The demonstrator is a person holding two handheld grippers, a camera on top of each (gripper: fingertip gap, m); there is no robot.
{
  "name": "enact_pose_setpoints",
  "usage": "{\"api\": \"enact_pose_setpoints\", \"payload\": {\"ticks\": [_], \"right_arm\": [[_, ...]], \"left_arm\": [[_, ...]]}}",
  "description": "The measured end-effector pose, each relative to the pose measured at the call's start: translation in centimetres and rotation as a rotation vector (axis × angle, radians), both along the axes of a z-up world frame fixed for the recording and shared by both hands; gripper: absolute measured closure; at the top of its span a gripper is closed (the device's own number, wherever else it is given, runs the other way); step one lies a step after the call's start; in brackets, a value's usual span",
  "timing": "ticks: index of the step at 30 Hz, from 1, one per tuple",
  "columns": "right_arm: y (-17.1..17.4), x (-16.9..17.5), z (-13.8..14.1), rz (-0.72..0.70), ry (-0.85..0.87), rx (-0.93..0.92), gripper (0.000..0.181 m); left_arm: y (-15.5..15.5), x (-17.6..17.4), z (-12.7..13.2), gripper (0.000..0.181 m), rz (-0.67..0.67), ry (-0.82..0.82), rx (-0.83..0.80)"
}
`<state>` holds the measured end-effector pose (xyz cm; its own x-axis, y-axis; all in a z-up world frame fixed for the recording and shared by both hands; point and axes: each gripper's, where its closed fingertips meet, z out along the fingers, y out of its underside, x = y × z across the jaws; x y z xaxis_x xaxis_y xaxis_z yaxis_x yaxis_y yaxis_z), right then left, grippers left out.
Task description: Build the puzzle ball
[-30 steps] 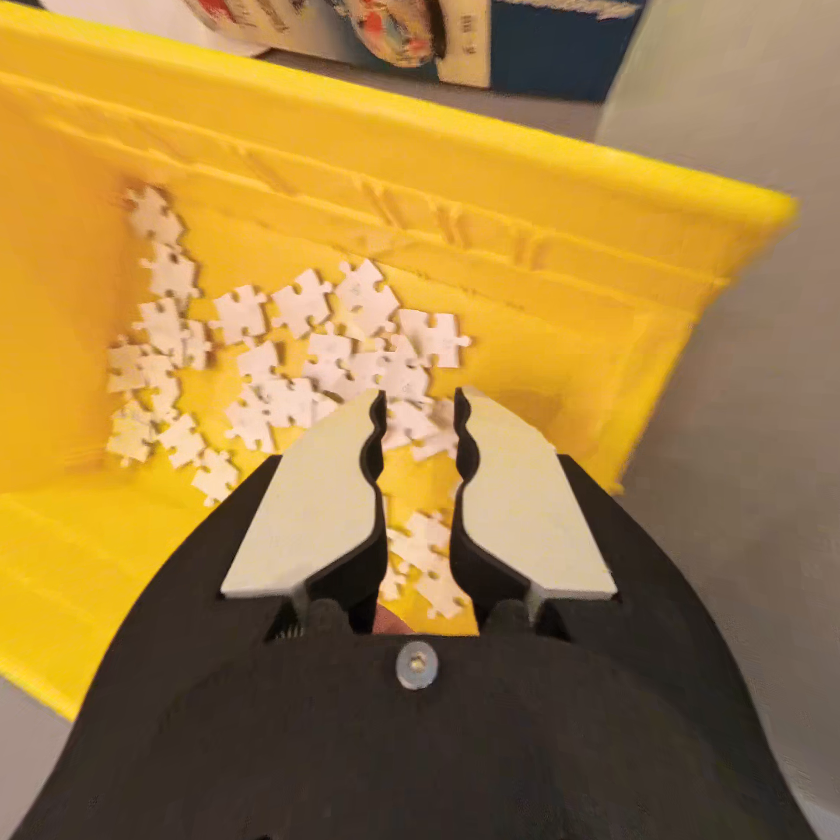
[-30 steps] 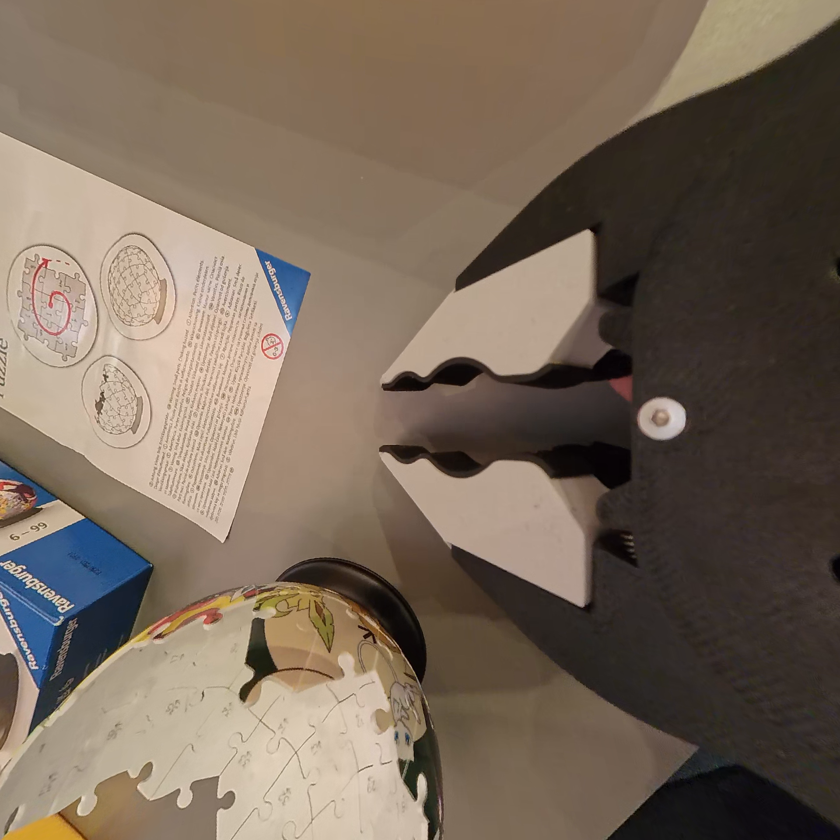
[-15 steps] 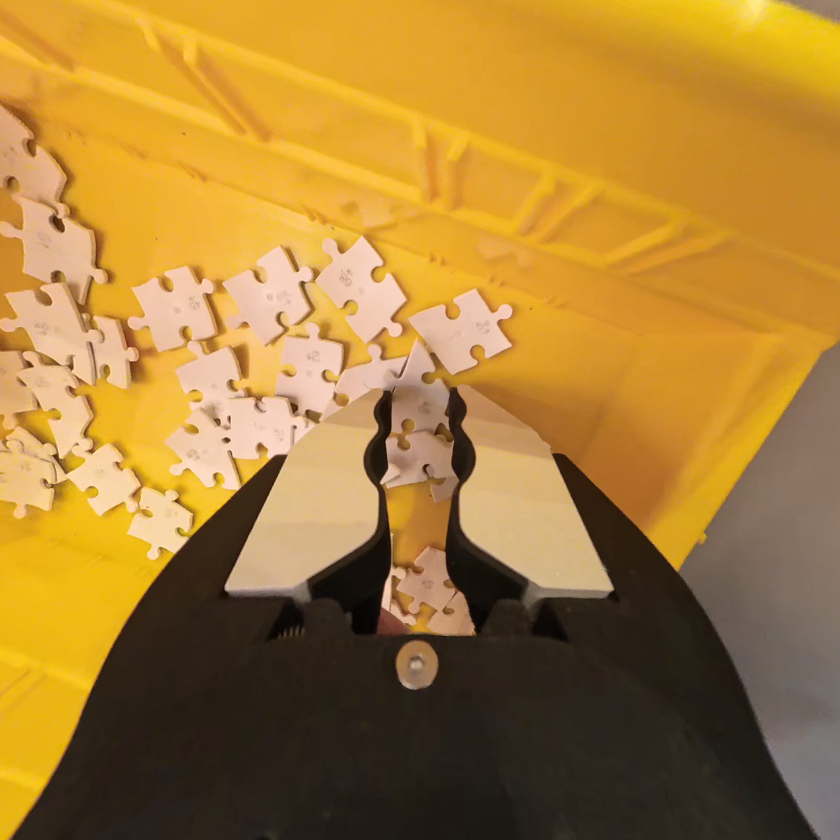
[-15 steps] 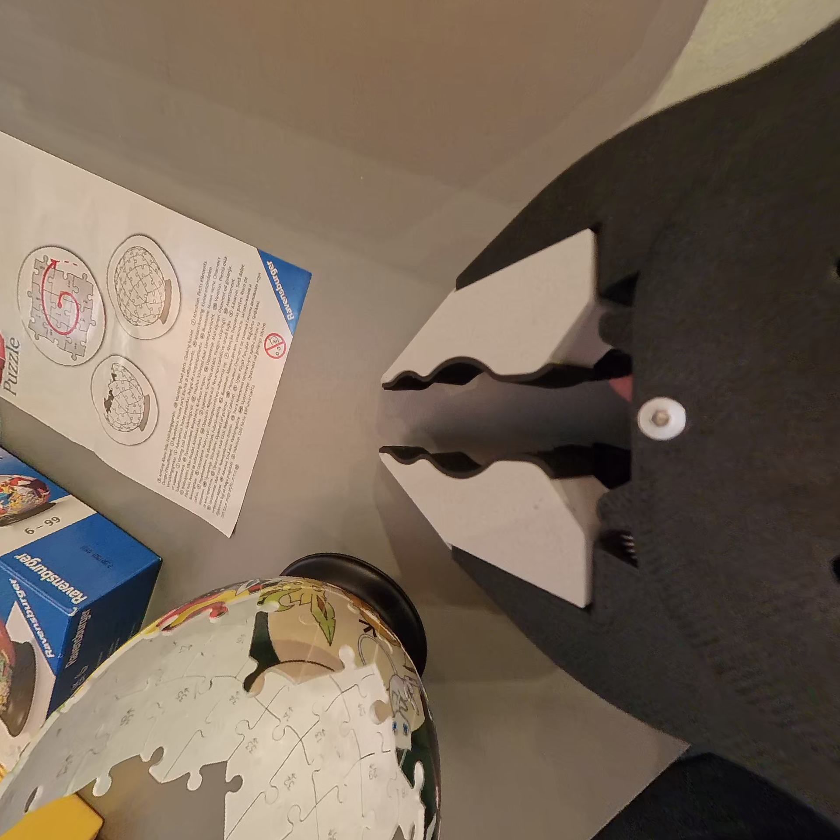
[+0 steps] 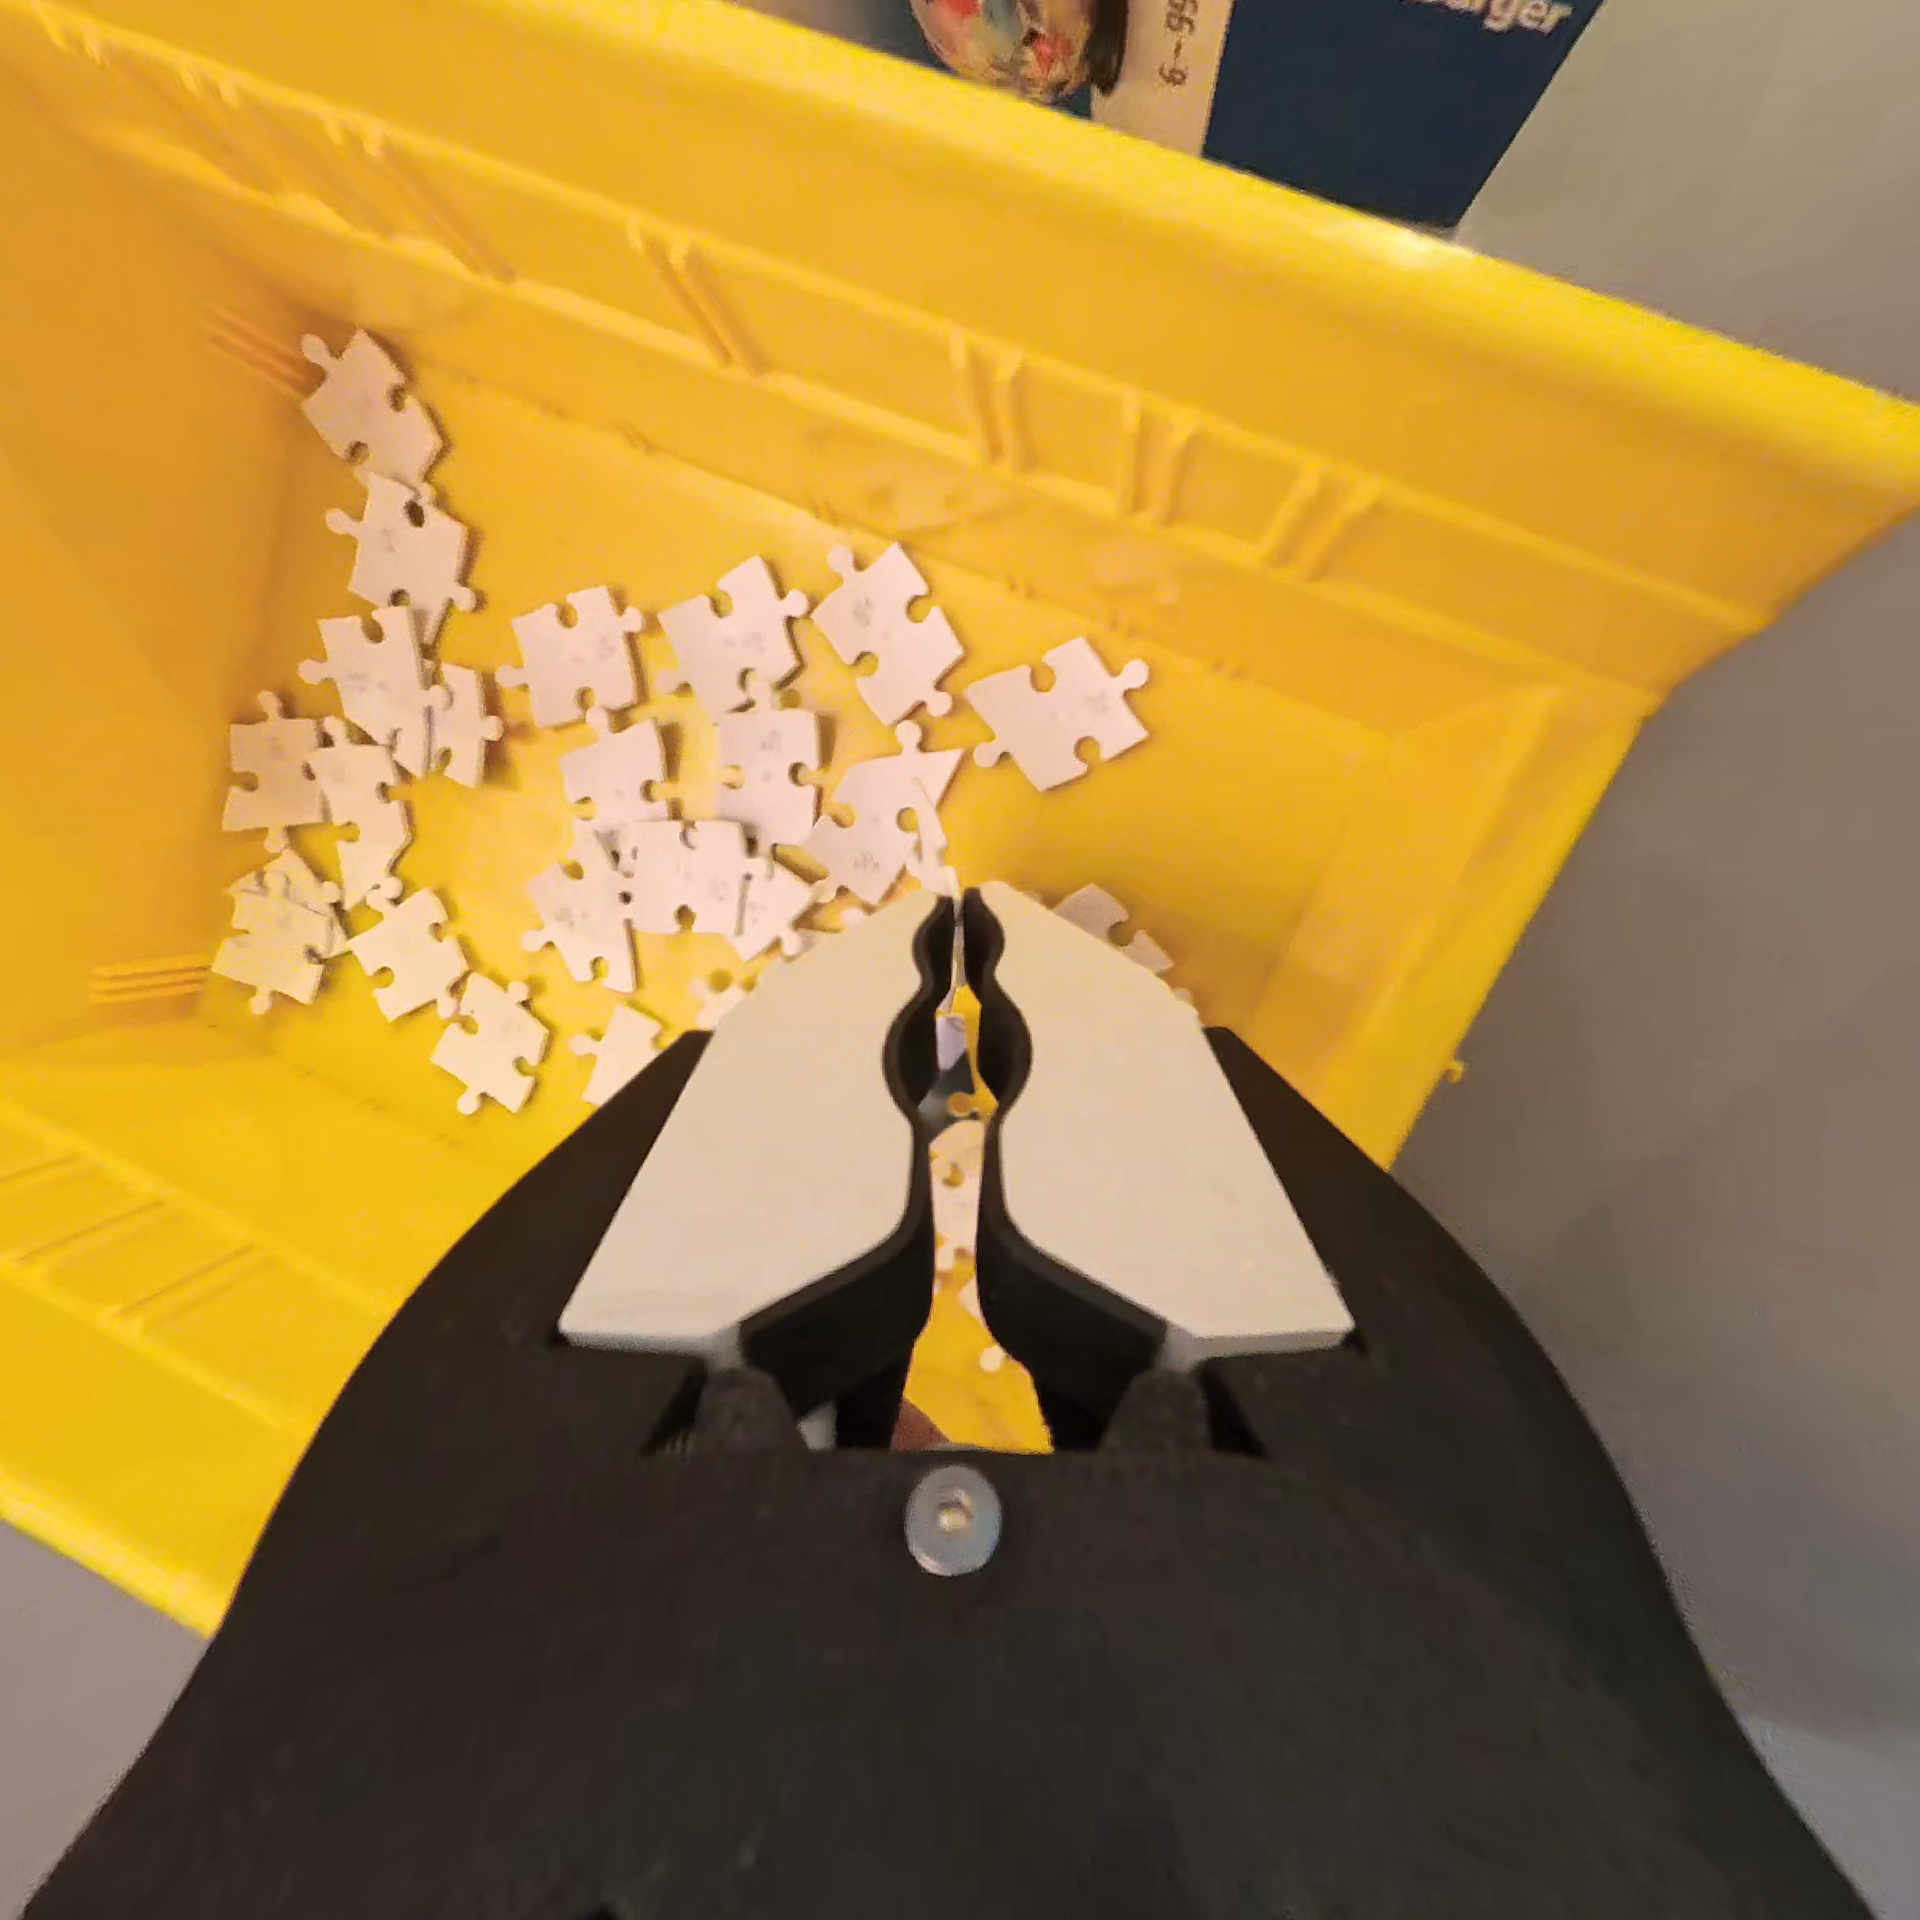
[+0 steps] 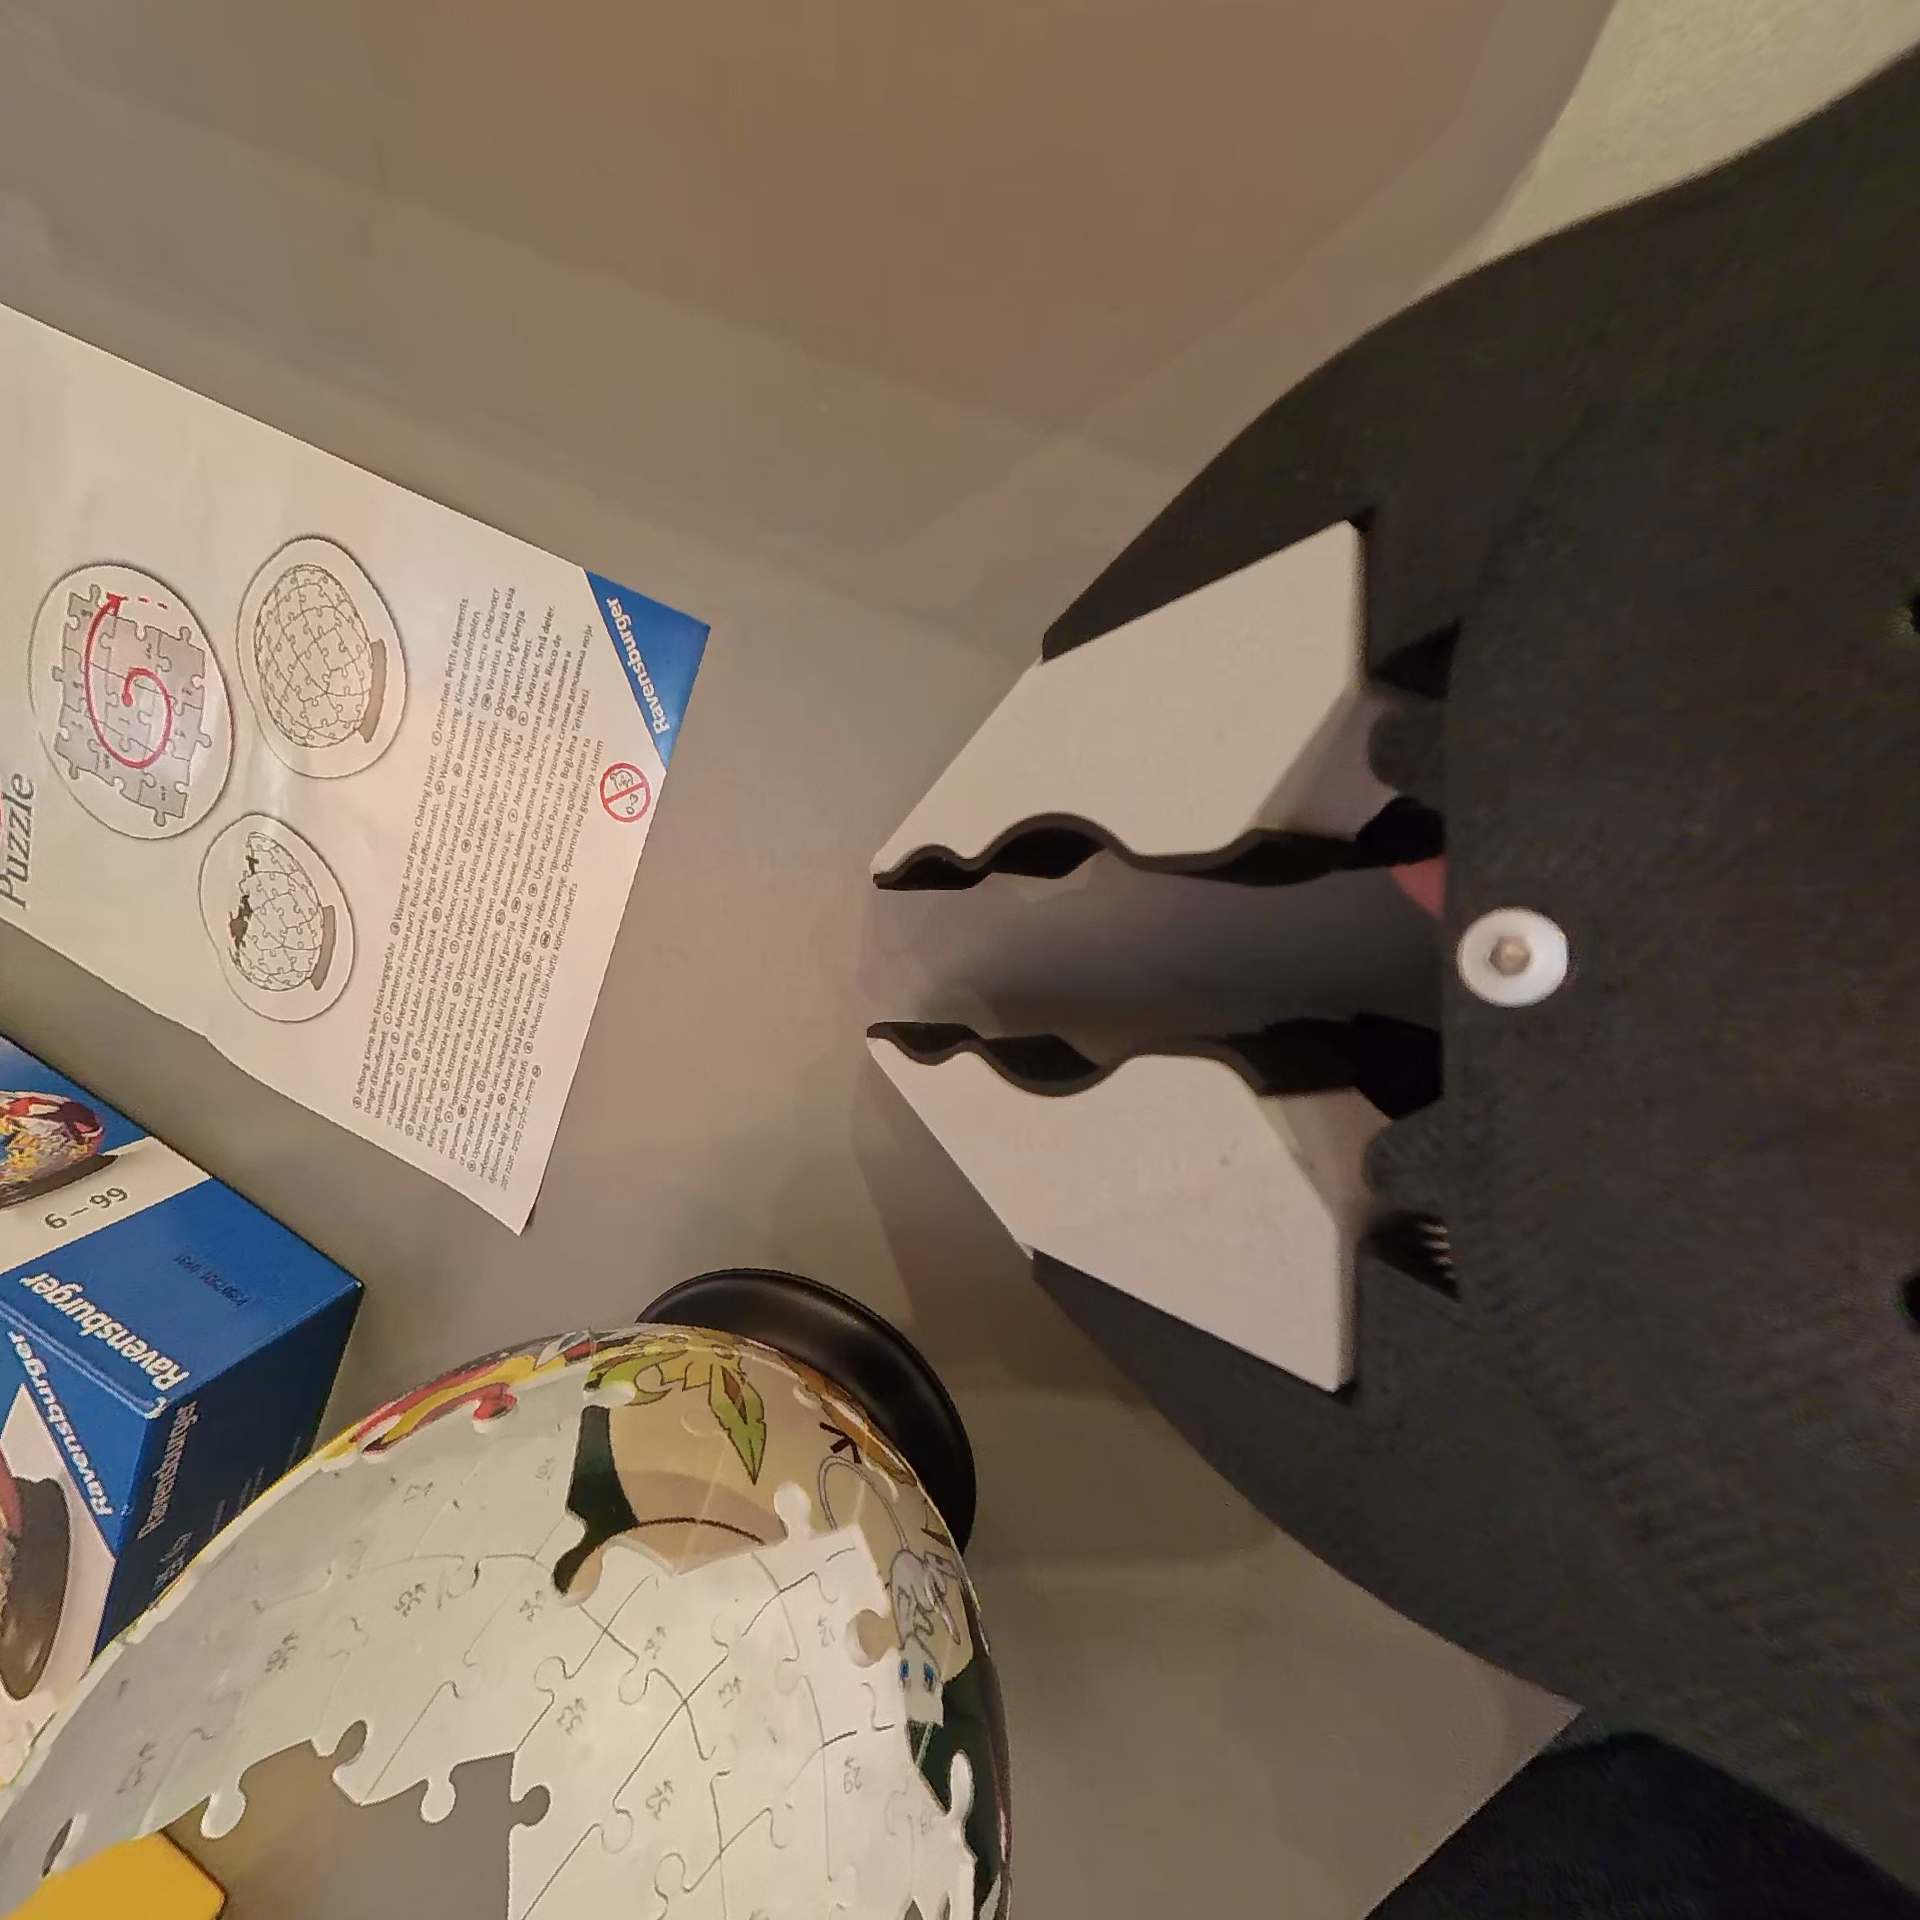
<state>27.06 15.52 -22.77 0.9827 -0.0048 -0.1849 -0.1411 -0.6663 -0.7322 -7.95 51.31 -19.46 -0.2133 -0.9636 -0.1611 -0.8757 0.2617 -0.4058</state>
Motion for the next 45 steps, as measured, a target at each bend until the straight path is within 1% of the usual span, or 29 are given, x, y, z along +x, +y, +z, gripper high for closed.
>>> {"api": "enact_pose_setpoints", "payload": {"ticks": [3, 5, 6, 8, 10, 11, 12, 13, 15, 18, 19, 20, 22, 23, 25, 26, 28, 29, 30, 31, 32, 34, 35, 37, 39, 40, 41, 42, 45], "right_arm": [[0.0, 0.1, 0.1, -0.006, -0.006, 0.005, 0.157], [0.0, 0.1, 0.1, -0.01, -0.005, 0.01, 0.157], [0.0, 0.1, 0.1, -0.012, -0.003, 0.011, 0.157], [0.0, 0.1, 0.1, -0.012, 0.001, 0.008, 0.157], [0.0, 0.1, 0.0, -0.006, 0.004, 0.002, 0.157], [0.0, 0.1, 0.0, -0.004, 0.005, -0.001, 0.157], [0.0, 0.0, 0.0, -0.002, 0.006, -0.002, 0.157], [0.0, 0.0, 0.0, -0.001, 0.006, -0.003, 0.157], [0.0, 0.0, 0.0, -0.002, 0.003, -0.003, 0.157], [0.0, 0.0, 0.0, -0.002, -0.005, 0.001, 0.157], [0.0, 0.0, 0.0, -0.004, -0.006, 0.003, 0.157], [0.0, 0.0, 0.0, -0.005, -0.006, 0.004, 0.157], [0.0, 0.0, 0.1, -0.002, -0.005, 0.005, 0.157], [0.0, 0.0, 0.1, -0.002, -0.004, 0.005, 0.157], [0.0, 0.0, 0.1, -0.001, -0.002, 0.009, 0.157], [0.0, 0.0, 0.1, 0.0, 0.0, 0.011, 0.157], [0.0, 0.0, 0.2, 0.002, 0.003, 0.014, 0.157], [0.0, -0.1, 0.2, 0.004, 0.006, 0.016, 0.157], [0.0, -0.1, 0.3, 0.005, 0.008, 0.019, 0.157], [0.0, -0.1, 0.3, 0.005, 0.009, 0.024, 0.157], [0.0, -0.1, 0.4, 0.004, 0.009, 0.029, 0.157], [0.0, 0.0, 0.6, 0.0, 0.011, 0.044, 0.157], [0.0, 0.0, 0.7, -0.003, 0.012, 0.051, 0.157], [0.0, 0.0, 0.8, -0.006, 0.017, 0.061, 0.157], [0.0, 0.0, 0.9, -0.003, 0.025, 0.066, 0.157], [0.0, 0.0, 1.0, -0.002, 0.03, 0.068, 0.156], [0.0, 0.0, 1.0, -0.001, 0.035, 0.07, 0.157], [0.0, 0.0, 1.1, -0.001, 0.041, 0.074, 0.157], [0.0, 0.1, 1.2, -0.003, 0.054, 0.085, 0.157]], "left_arm": [[0.2, 0.5, 0.0, 0.18, -0.005, -0.032, 0.017], [0.1, 0.8, 1.3, 0.18, 0.005, -0.078, 0.037], [-0.4, 1.0, 2.4, 0.179, 0.001, -0.117, 0.043], [-2.7, 1.0, 5.1, 0.179, -0.048, -0.2, 0.037], [-6.8, 0.9, 7.6, 0.179, -0.161, -0.283, 0.033], [-8.8, 1.0, 8.3, 0.18, -0.195, -0.312, 0.031], [-10.3, 1.2, 8.0, 0.18, -0.206, -0.302, 0.046], [-11.9, 1.3, 6.9, 0.18, -0.23, -0.277, 0.063], [-14.2, 1.5, 3.8, 0.18, -0.265, -0.217, 0.114], [-17.6, 2.2, 0.0, 0.18, -0.285, -0.194, 0.074], [-18.1, 2.3, -1.0, 0.179, -0.29, -0.178, 0.081], [-18.1, 2.3, -1.9, 0.171, -0.274, -0.163, 0.091], [-18.4, 2.1, -3.0, 0.142, -0.25, -0.138, 0.068], [-18.1, 1.8, -2.7, 0.134, -0.241, -0.149, 0.069], [-16.9, 1.2, -0.4, 0.133, -0.181, -0.21, 0.019], [-15.2, 0.9, 1.6, 0.134, -0.133, -0.261, 0.031], [-10.1, 0.1, 5.6, 0.145, -0.01, -0.344, 0.116], [-7.2, -0.6, 6.3, 0.147, 0.049, -0.311, 0.17], [-4.2, -1.4, 6.1, 0.145, 0.101, -0.238, 0.23], [-1.7, -2.0, 5.1, 0.14, 0.137, -0.159, 0.246], [0.1, -2.4, 3.8, 0.137, 0.174, -0.079, 0.222], [3.5, -2.5, 1.6, 0.141, 0.222, 0.039, 0.233], [4.3, -2.2, 0.7, 0.143, 0.211, 0.066, 0.217], [5.5, -2.7, -1.2, 0.145, 0.241, 0.201, 0.174], [5.7, -2.4, -2.4, 0.15, 0.24, 0.242, 0.124], [5.6, -3.0, -3.2, 0.149, 0.252, 0.319, 0.09], [6.0, -3.4, -3.6, 0.149, 0.239, 0.369, 0.11], [6.3, -3.2, -3.7, 0.155, 0.229, 0.369, 0.11], [6.4, -3.1, -3.8, 0.16, 0.219, 0.406, 0.074]]}}
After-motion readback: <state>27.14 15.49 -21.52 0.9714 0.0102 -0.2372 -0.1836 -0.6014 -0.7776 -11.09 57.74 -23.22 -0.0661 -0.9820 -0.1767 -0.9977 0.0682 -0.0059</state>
